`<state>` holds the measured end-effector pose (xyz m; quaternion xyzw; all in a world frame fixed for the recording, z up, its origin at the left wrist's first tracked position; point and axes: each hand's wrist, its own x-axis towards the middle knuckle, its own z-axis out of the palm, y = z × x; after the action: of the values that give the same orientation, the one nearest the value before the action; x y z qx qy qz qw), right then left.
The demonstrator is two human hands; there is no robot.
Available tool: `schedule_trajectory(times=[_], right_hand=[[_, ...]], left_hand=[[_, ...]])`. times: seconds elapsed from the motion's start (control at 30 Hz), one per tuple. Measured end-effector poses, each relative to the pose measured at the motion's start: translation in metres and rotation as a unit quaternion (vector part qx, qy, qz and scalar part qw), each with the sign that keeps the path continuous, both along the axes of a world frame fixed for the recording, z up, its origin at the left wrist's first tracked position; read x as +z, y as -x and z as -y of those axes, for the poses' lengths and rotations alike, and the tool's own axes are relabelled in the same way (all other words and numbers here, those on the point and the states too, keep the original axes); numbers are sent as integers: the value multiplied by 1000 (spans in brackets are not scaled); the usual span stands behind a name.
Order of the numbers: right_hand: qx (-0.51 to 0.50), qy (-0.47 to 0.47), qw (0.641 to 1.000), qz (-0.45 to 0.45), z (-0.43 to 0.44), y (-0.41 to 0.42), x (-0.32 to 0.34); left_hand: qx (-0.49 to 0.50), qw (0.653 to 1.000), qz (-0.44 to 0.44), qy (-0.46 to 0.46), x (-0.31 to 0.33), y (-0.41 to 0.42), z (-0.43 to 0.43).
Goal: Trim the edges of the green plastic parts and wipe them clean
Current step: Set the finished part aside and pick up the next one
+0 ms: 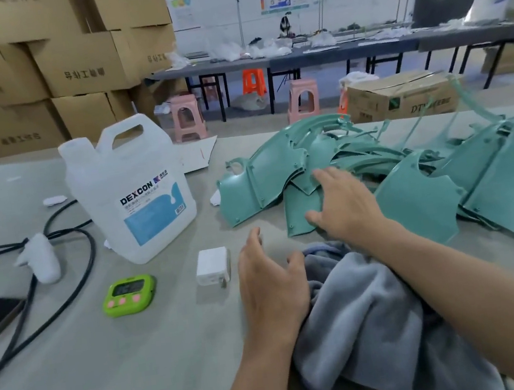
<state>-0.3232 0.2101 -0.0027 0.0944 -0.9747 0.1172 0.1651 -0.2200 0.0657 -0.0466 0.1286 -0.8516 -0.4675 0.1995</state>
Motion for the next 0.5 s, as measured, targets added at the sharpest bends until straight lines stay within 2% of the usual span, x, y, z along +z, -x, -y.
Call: schedule_trajectory(times=[0.1, 0.2, 0.37, 0.5], right_hand=[[-1, -80, 992, 96, 10, -10, -1], [1, -83, 983, 164, 11, -17, 2], [60, -95, 989, 99, 14, -25, 6], [-13, -138, 990, 10, 11, -26, -5]], left_hand=[[-5, 1000, 9, 8, -1, -1, -1], [-12, 1000, 13, 13, -1, -2, -1], [-34, 999, 30, 11, 1, -5, 1], [-71, 996, 48, 31, -3, -9, 3]])
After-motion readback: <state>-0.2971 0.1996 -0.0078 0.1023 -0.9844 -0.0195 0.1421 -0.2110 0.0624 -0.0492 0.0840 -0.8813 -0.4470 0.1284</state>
